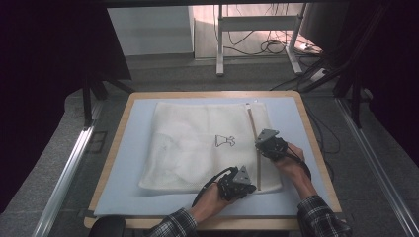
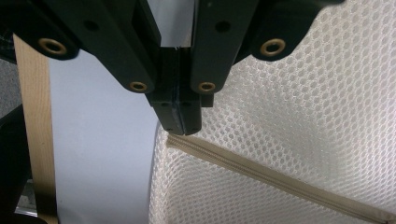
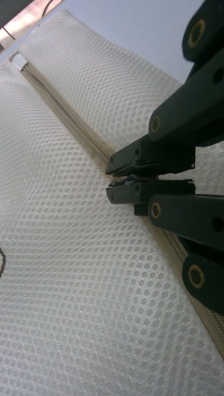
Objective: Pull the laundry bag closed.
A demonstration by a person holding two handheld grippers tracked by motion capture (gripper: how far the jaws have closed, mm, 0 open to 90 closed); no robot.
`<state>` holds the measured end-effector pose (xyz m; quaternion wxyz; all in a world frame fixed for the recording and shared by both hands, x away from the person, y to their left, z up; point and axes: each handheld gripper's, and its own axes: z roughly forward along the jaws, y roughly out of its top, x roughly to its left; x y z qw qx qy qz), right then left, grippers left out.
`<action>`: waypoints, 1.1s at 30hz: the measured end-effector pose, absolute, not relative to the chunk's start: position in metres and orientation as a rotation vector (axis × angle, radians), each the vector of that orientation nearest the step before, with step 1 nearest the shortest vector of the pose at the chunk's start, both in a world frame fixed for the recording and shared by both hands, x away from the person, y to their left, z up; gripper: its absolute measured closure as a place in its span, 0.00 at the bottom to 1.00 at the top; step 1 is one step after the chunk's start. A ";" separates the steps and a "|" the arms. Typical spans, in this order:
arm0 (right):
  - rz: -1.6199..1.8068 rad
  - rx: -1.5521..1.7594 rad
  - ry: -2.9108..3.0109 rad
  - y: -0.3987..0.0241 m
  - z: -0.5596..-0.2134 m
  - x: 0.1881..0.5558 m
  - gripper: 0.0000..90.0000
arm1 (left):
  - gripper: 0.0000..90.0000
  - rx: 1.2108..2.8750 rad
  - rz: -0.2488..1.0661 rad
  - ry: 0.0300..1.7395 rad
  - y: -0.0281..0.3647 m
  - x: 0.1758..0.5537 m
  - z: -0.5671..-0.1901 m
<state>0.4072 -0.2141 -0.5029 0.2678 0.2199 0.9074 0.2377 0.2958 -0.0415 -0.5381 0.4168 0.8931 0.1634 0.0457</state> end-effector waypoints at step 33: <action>0.626 0.644 2.415 -0.212 -0.504 0.447 0.93 | 1.00 2.237 0.121 0.410 -0.042 0.295 -0.538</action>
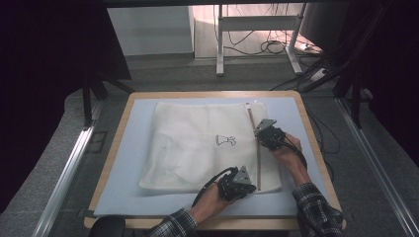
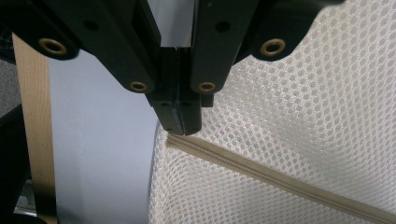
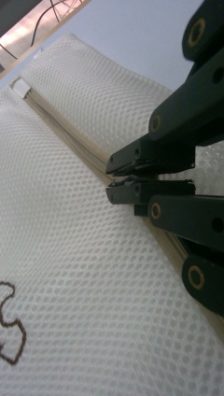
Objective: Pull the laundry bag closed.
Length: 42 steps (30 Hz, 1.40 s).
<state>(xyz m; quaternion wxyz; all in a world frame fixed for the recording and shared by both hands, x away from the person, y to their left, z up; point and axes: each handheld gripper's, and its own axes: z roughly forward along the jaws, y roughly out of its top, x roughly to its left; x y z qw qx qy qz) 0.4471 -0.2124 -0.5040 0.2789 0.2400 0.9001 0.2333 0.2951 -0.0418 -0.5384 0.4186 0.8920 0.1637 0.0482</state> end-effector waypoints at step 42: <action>0.619 0.679 2.386 -0.205 -0.506 0.507 0.92 | 1.00 2.243 0.147 0.399 -0.042 0.293 -0.538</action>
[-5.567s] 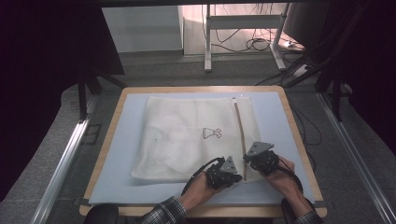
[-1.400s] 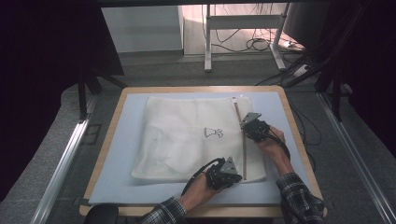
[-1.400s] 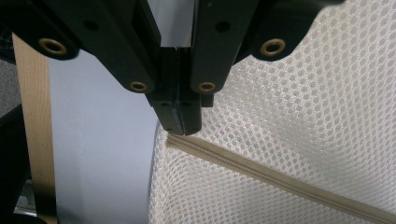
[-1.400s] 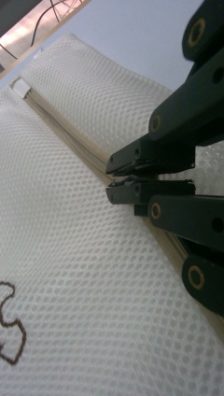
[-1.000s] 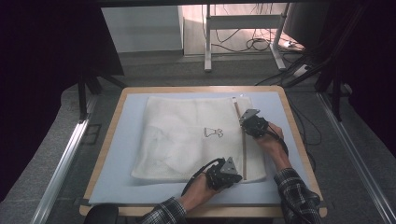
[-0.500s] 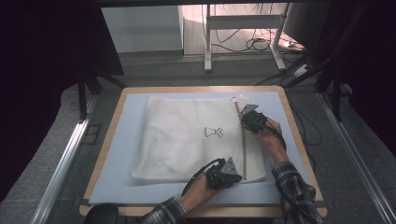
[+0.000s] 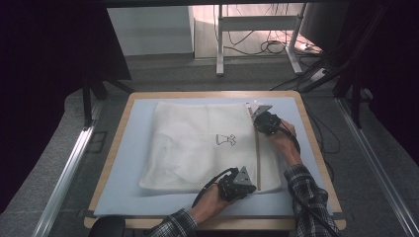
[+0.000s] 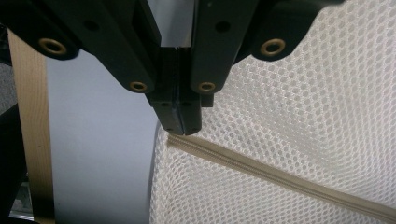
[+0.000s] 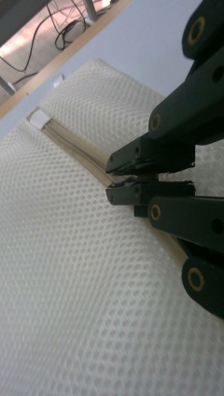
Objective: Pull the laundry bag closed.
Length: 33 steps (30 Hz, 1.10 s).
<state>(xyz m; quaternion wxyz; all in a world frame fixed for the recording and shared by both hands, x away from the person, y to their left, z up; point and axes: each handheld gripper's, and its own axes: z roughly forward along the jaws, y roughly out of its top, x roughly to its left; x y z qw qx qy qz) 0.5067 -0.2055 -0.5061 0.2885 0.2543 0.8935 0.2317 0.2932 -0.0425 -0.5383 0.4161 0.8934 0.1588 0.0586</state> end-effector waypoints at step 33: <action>0.610 0.693 2.338 -0.195 -0.508 0.543 0.92 | 1.00 2.245 0.156 0.394 -0.043 0.292 -0.538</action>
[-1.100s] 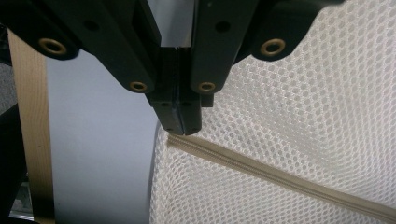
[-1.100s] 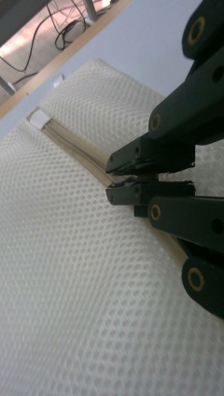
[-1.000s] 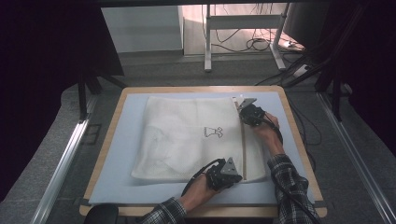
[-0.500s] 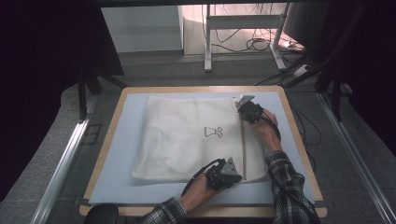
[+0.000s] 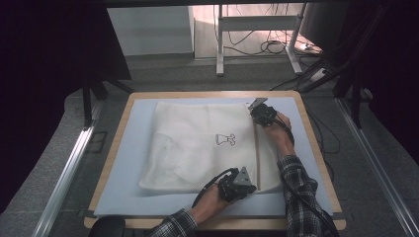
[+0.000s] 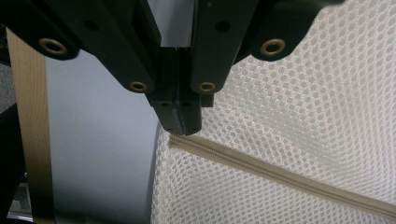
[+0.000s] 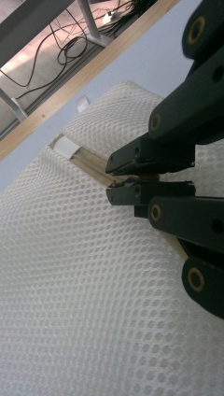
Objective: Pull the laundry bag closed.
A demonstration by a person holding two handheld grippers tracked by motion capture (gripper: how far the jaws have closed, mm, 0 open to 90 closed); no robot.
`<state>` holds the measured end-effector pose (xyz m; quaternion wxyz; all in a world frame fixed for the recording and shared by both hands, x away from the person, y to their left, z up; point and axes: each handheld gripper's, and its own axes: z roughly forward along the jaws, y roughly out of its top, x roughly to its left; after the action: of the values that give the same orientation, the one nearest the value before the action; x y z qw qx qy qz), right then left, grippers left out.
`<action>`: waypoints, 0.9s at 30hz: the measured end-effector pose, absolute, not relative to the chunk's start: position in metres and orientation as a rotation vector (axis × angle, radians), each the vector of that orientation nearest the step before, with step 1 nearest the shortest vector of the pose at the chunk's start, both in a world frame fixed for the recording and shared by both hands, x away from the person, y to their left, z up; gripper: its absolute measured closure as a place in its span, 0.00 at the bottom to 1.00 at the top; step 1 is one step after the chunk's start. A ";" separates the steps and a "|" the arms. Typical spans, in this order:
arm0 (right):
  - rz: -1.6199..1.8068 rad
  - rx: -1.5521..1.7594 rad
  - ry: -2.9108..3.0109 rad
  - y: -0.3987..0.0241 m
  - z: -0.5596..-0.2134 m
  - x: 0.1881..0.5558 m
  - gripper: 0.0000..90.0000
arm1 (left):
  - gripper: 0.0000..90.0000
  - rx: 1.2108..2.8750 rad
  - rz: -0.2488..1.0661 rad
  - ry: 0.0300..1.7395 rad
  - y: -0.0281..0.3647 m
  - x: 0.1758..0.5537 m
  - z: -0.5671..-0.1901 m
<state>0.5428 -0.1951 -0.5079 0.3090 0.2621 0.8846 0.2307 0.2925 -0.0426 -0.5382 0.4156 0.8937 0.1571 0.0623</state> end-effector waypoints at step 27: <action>0.532 0.662 2.370 -0.195 -0.504 0.541 0.88 | 1.00 2.241 0.144 0.399 -0.042 0.293 -0.538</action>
<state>0.5413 -0.1948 -0.5038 0.3071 0.2503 0.8959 0.2011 0.2932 -0.0424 -0.5384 0.4172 0.8929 0.1589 0.0574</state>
